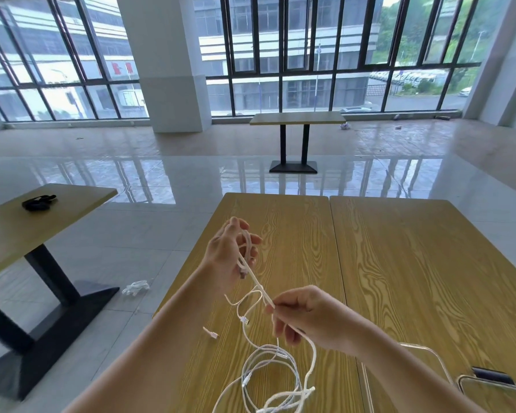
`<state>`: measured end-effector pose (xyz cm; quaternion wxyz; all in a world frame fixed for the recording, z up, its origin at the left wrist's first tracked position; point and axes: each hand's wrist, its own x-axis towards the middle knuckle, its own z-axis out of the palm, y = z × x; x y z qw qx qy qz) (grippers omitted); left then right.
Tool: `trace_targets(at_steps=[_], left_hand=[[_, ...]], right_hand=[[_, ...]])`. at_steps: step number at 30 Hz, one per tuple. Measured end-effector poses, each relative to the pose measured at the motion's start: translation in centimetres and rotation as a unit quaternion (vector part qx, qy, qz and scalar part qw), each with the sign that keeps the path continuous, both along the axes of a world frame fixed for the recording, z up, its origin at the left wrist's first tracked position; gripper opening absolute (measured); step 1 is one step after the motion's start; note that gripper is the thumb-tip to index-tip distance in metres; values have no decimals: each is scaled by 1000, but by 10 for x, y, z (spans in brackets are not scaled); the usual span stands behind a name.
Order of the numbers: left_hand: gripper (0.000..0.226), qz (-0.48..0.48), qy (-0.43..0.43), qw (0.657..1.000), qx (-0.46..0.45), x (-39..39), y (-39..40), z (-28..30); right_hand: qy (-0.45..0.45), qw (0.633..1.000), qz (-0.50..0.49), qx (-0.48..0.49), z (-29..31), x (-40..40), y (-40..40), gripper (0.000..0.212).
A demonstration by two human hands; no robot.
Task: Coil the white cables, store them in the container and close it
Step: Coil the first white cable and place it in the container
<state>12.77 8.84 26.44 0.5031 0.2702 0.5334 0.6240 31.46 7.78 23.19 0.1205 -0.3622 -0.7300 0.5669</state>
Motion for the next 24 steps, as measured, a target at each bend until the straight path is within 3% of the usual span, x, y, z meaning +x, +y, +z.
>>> trace_targets(at_steps=[7,11,15,18,24], left_hand=[[29,58,-38,997,29,-28,9,25],[33,10,10,1000,15,-26,8,21],[38,-37,75,997,-4,-24,6,9],[35,-56,111,992,-13,-23,5,-1],[38,-57,131,990,-19,-12,4,-19]], right_hand=[[-132,987,92,-9,-18,15,20,21],[-195,973,18,123,-22,8,34,26],[-150,970,-114,153,-22,3,42,26],[-66,975,-181,114,-15,1,44,21],[136,970,-199,-3,7,-4,35,14]])
